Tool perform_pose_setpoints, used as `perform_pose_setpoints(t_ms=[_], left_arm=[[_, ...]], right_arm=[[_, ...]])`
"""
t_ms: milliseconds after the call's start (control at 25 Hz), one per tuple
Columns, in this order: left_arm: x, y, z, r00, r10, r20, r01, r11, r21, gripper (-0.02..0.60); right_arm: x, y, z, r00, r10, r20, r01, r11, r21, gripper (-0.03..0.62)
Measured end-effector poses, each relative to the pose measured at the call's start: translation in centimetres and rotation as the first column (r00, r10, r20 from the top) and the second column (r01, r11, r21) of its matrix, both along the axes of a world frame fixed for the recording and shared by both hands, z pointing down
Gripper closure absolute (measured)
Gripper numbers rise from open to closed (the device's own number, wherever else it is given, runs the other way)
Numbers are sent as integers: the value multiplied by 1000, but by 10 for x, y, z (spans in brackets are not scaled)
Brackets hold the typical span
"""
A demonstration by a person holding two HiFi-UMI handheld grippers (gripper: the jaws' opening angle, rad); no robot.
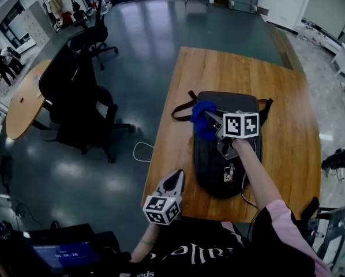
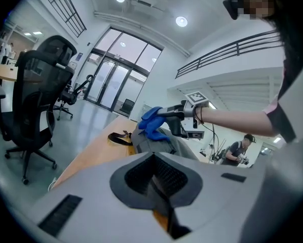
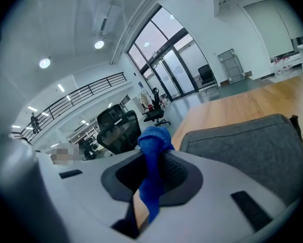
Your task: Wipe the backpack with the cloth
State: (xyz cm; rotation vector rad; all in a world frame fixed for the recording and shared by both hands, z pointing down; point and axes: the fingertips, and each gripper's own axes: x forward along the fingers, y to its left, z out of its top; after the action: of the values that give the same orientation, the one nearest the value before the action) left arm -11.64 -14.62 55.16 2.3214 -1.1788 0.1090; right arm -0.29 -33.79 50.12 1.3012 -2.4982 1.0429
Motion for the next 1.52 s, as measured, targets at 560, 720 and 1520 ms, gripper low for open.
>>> perform_pose_setpoints(t_ms=[560,720,1520], left_arm=[[42,3,-12,999,47,11,-47,999,9,583],[62,7,-10,999,42,24,-43,999,11,583],[98,21,-5,999,-20,46,20,1000,-3,583]], right_arm=[[185,37,6,961,272,59,-270,962,-37,539],[240,53,23,943,328,62,-324,944,-67,539],[335,83,65,934,356,13,-350,924,-153,539]])
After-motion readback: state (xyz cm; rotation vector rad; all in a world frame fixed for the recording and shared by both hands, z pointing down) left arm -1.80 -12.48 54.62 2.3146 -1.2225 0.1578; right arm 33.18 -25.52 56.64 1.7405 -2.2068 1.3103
